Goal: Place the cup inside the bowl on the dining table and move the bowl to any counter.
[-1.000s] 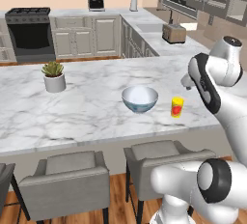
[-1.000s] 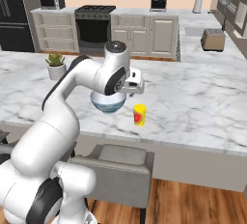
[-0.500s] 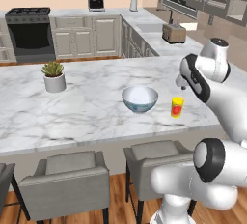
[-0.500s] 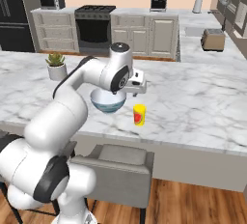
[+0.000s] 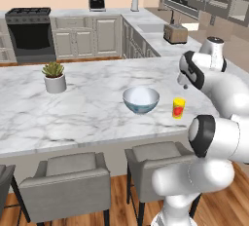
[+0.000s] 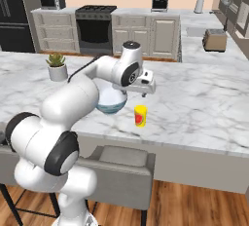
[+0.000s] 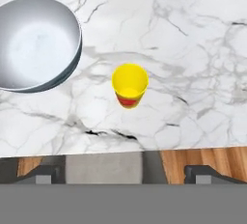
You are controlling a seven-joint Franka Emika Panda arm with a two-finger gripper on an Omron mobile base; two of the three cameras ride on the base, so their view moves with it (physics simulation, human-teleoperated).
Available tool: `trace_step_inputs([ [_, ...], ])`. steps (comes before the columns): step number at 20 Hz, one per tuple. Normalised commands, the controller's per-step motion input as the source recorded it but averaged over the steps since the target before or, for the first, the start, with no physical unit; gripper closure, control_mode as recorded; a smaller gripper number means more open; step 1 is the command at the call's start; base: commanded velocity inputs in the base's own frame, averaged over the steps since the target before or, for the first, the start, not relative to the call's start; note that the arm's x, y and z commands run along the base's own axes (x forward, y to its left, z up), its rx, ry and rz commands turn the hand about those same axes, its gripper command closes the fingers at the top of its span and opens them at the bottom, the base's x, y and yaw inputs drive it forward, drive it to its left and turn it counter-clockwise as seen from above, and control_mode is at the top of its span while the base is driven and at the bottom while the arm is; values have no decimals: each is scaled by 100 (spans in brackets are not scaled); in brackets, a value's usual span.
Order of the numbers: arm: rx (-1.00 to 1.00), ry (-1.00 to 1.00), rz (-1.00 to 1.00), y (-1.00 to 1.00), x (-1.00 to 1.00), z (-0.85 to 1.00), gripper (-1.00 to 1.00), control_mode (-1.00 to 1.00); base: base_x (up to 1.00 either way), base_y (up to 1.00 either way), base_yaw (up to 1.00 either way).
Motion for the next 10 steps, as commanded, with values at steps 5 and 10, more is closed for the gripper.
trace_step_inputs([
  [5, 0, 0, -2, -7, 40, -17, -100, -100, 0, 0, 0],
  [10, 0, 0, -1, -4, 42, -24, -100, -100, 0, 0, 0],
])
